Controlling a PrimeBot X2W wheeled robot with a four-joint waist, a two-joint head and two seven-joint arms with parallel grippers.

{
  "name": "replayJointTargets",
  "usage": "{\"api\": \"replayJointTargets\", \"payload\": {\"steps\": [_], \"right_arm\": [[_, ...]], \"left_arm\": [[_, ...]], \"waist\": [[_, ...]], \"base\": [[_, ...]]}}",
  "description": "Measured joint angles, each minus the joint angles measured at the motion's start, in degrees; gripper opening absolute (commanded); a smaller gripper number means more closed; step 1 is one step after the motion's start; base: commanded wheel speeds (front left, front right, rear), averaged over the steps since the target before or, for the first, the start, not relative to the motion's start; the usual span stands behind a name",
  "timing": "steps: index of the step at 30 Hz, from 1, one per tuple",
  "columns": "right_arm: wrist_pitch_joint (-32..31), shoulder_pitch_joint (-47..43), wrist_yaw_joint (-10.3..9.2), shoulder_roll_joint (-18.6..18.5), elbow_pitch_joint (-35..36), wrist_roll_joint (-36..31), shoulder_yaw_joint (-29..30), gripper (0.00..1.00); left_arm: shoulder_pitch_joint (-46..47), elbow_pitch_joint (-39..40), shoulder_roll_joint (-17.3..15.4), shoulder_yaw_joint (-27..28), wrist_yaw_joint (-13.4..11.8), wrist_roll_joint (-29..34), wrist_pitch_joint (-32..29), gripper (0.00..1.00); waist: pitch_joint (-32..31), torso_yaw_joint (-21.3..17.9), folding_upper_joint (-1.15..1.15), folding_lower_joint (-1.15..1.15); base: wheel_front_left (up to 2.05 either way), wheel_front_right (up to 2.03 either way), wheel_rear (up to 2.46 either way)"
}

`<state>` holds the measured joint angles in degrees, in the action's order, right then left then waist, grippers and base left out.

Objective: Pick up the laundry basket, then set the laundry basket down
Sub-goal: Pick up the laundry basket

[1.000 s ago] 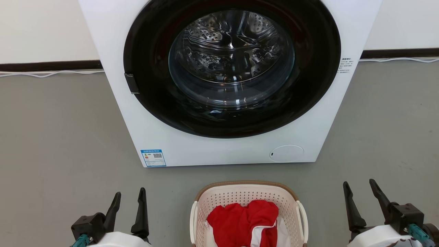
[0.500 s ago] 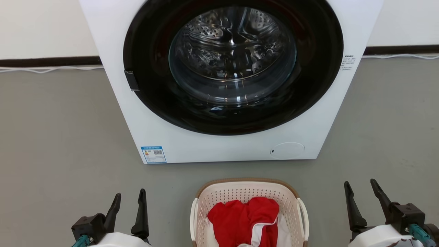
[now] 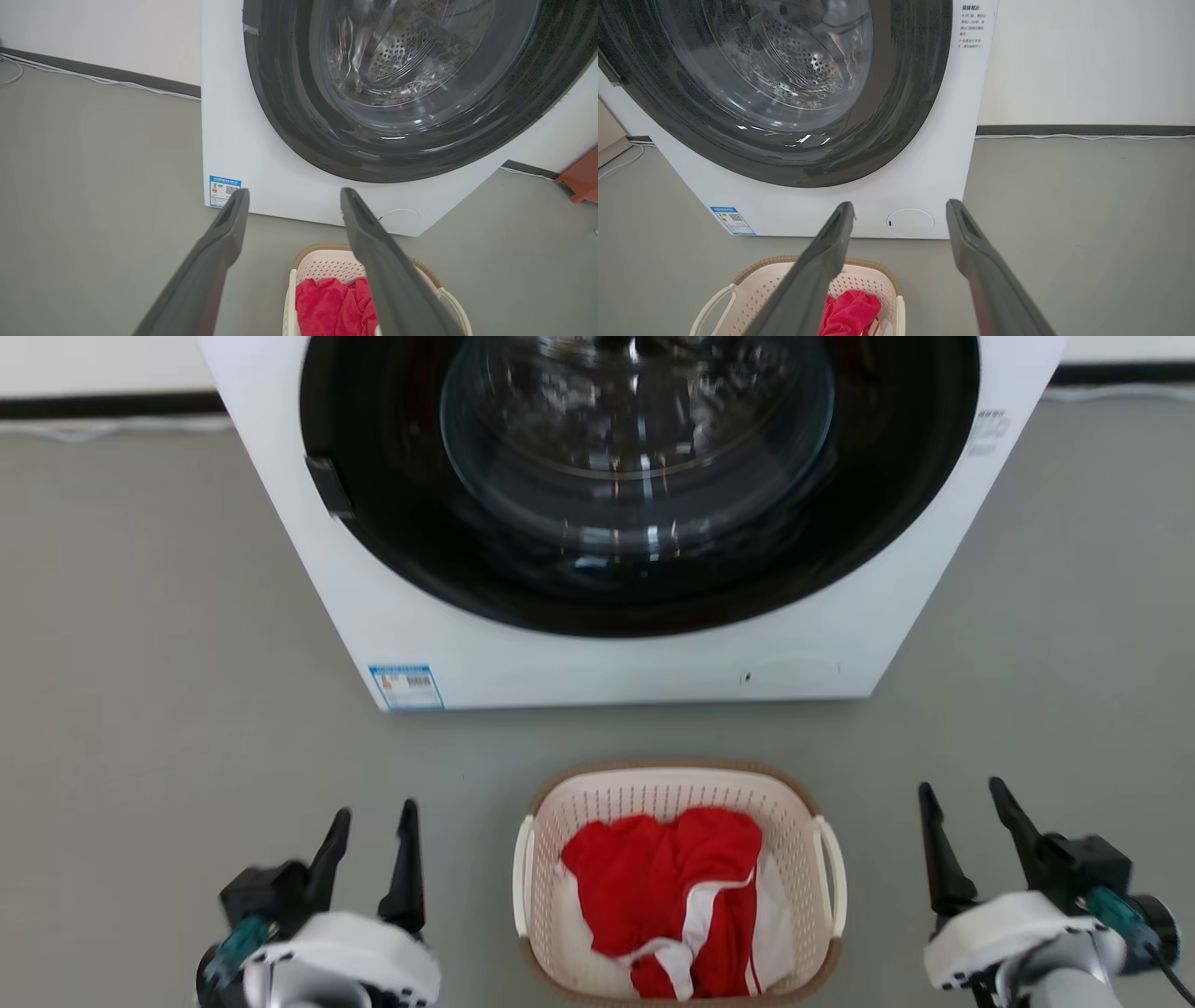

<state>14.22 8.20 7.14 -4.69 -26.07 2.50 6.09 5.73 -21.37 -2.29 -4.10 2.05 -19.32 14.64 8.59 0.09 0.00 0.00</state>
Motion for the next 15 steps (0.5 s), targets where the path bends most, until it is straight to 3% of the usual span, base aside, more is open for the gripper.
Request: {"api": "replayJointTargets", "payload": {"steps": [15], "right_arm": [[-0.04,15.78,0.01,0.01,-16.63,-1.51,-4.77,1.00]], "left_arm": [[15.33,-13.60,0.12,-7.95,-0.03,-0.87,0.01,1.00]], "waist": [[13.06,-0.19,0.00,0.00]], "base": [[0.00,0.00,0.00]]}}
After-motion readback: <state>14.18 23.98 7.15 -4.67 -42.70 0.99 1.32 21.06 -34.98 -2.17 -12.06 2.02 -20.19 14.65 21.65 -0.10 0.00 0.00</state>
